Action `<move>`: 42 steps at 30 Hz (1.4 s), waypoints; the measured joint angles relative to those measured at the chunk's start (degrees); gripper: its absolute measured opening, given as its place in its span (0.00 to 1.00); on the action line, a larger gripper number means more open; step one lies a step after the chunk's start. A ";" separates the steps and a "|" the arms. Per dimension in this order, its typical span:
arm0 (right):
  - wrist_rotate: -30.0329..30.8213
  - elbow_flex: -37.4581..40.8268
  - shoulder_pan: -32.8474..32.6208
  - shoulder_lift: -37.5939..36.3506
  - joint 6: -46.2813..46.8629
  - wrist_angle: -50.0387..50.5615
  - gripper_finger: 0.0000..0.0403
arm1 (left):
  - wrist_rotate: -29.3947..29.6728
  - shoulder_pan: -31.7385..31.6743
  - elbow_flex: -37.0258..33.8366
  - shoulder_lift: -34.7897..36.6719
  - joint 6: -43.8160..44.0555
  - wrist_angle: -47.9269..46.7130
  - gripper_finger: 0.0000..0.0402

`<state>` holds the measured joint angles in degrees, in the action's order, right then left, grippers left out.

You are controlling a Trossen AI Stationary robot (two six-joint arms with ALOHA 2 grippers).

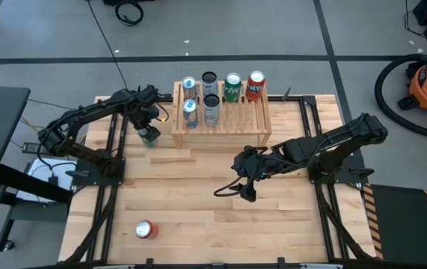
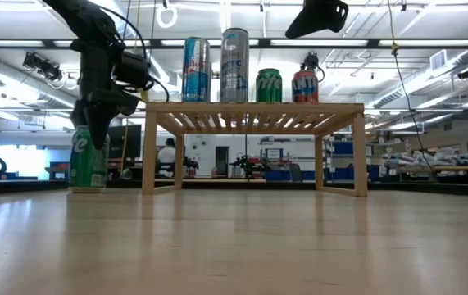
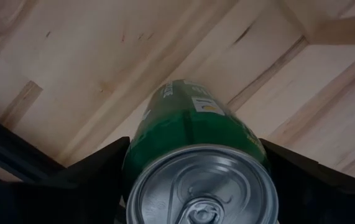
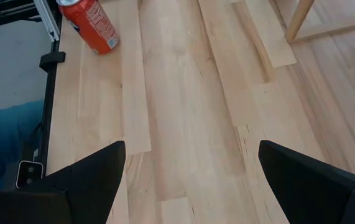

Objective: Place canned beverage on shelf
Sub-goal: Put the green soda can aligned with the other green soda can on the shelf

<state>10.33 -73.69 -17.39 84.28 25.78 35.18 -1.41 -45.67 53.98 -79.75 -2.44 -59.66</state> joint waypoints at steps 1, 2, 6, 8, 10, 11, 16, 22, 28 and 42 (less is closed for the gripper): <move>0.00 0.00 0.00 0.00 0.00 0.00 0.94 | 0.00 0.00 0.00 0.00 0.27 0.29 0.82; 0.00 0.00 0.00 -0.01 0.00 0.00 0.94 | 0.02 0.00 0.00 0.00 0.32 0.53 0.82; -0.02 0.00 0.00 0.00 0.00 0.00 0.94 | 0.02 0.00 0.00 0.00 0.26 0.55 0.82; -0.02 0.00 0.00 0.00 0.00 0.00 0.94 | 0.02 0.00 0.00 0.00 0.26 0.53 0.82; -0.02 0.00 0.00 -0.01 0.00 0.00 0.94 | 0.03 0.00 0.00 0.00 0.26 0.53 0.82; -0.01 0.00 0.00 -0.01 0.00 0.00 0.94 | 0.04 0.00 0.00 0.00 0.24 0.50 0.82; -0.02 0.00 0.00 -0.01 0.00 0.00 0.94 | 0.07 0.00 0.00 0.00 0.78 0.46 0.82; -0.02 0.00 0.00 0.00 0.00 0.00 0.94 | 0.16 0.02 0.00 0.00 2.05 1.23 0.82; -0.02 0.00 0.00 -0.01 0.00 0.00 0.94 | 0.31 0.00 0.00 0.00 1.88 1.20 0.82; 0.00 0.00 0.00 -0.01 0.00 0.00 0.94 | 0.34 0.00 0.00 -0.02 -1.92 -1.56 0.98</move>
<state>10.33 -73.69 -17.39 84.27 25.78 35.18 -1.07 -45.67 53.98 -79.77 -4.36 -61.22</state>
